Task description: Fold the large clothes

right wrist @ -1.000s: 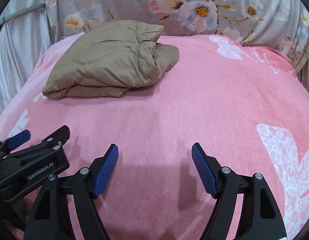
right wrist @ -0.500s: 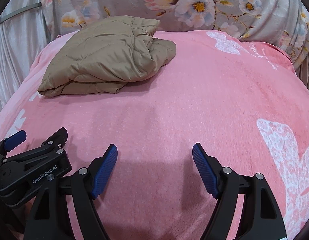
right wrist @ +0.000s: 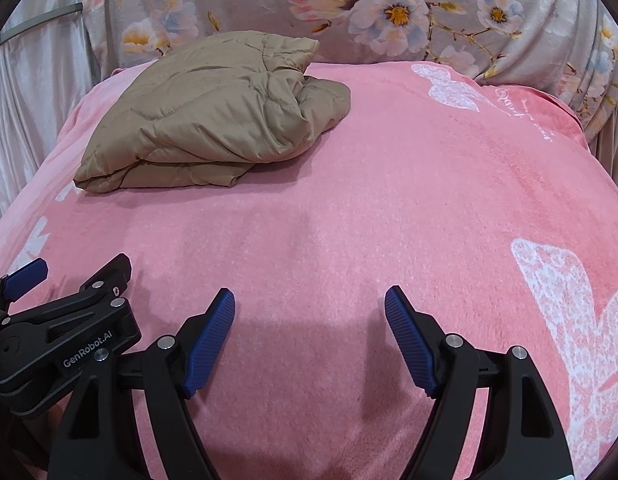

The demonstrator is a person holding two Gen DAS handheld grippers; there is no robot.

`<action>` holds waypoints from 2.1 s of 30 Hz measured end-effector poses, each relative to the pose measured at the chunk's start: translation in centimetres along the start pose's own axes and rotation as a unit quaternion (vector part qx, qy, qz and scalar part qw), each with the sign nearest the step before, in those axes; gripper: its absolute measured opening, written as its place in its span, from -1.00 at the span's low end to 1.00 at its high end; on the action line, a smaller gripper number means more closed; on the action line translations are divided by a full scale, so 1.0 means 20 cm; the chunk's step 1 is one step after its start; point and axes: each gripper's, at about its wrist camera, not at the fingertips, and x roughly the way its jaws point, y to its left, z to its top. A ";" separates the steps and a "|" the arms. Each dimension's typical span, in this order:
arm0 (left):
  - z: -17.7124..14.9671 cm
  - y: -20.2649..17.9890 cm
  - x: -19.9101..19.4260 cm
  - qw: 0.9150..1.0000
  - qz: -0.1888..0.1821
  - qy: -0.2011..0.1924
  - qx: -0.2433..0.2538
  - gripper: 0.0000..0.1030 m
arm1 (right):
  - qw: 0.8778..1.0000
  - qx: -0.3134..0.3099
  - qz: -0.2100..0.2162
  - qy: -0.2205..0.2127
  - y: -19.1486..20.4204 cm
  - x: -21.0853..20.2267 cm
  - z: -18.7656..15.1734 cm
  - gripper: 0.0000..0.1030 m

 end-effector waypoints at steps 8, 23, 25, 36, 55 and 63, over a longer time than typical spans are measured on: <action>0.00 0.00 0.00 1.000 0.000 -0.001 -0.001 0.91 | 1.000 0.000 -0.005 -0.002 0.00 0.00 0.00 0.46; 0.00 -0.01 -0.01 1.000 0.003 -0.001 0.002 0.89 | 1.000 -0.002 -0.014 -0.005 0.01 -0.02 0.00 0.46; 0.00 0.00 0.00 1.000 0.001 0.000 0.002 0.89 | 1.000 -0.002 -0.014 -0.004 0.01 -0.01 0.00 0.46; 0.00 0.00 0.00 1.000 0.003 0.000 0.003 0.89 | 1.000 -0.003 -0.013 -0.005 0.01 -0.01 0.00 0.46; 0.01 0.00 0.00 1.000 0.004 -0.002 0.004 0.89 | 1.000 -0.004 -0.017 -0.007 0.01 -0.02 0.00 0.46; 0.01 0.00 -0.01 1.000 0.007 0.000 0.000 0.88 | 1.000 0.007 -0.012 0.004 -0.01 0.00 0.00 0.52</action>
